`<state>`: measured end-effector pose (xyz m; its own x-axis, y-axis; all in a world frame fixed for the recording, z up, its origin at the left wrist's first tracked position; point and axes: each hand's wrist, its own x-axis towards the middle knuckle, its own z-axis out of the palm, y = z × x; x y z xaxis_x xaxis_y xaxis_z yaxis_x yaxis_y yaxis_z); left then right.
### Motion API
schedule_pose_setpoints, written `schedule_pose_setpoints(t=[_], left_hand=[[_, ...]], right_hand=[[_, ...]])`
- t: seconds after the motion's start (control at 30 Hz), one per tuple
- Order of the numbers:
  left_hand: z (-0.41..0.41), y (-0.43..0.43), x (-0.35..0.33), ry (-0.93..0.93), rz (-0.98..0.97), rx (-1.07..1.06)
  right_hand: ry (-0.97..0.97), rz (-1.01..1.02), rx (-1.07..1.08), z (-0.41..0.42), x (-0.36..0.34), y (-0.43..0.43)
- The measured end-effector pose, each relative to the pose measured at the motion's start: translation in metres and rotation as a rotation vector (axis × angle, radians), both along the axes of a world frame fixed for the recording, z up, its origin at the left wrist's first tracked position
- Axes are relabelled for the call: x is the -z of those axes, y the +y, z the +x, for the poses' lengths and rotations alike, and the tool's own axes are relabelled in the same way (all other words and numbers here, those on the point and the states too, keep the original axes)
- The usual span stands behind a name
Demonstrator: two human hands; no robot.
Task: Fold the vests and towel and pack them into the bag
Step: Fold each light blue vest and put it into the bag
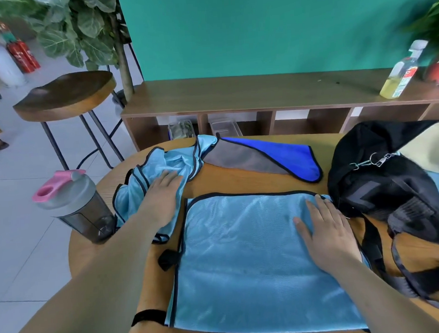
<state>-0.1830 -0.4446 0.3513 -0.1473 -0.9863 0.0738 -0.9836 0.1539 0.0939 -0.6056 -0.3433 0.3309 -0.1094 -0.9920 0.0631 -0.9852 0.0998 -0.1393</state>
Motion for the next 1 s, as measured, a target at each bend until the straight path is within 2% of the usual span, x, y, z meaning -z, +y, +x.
schedule_pose_setpoints(t=[0.1,0.17,0.23,0.3,0.37,0.47,0.57,0.77,1.0], left_hand=[[-0.030,0.025,-0.021,0.092,-0.249,-0.035],[-0.070,0.056,-0.032,0.237,-0.290,-0.015],[-0.109,0.089,-0.027,0.243,-0.138,0.006],[-0.129,0.111,-0.007,0.092,0.085,-0.019],[-0.126,0.119,0.008,-0.005,0.179,-0.013],[-0.104,0.114,0.010,0.007,0.087,0.040],[-0.100,0.126,-0.004,0.021,-0.008,0.034],[-0.131,0.183,0.004,-0.008,0.111,-0.007],[-0.096,0.186,0.022,-0.043,0.102,-0.005]], right_hand=[[-0.005,0.006,0.003,0.001,-0.001,0.001],[-0.008,0.009,0.001,0.001,-0.002,0.002],[-0.011,0.010,0.001,0.002,-0.002,0.002],[-0.008,0.014,-0.001,0.002,-0.003,0.002],[-0.031,0.032,-0.011,0.001,-0.006,0.001],[-0.094,0.033,-0.047,-0.001,-0.013,0.003],[0.031,0.015,-0.131,0.009,-0.026,0.023],[-0.046,0.100,-0.192,0.065,-0.012,0.078],[-0.127,0.036,-0.260,0.034,-0.012,0.091]])
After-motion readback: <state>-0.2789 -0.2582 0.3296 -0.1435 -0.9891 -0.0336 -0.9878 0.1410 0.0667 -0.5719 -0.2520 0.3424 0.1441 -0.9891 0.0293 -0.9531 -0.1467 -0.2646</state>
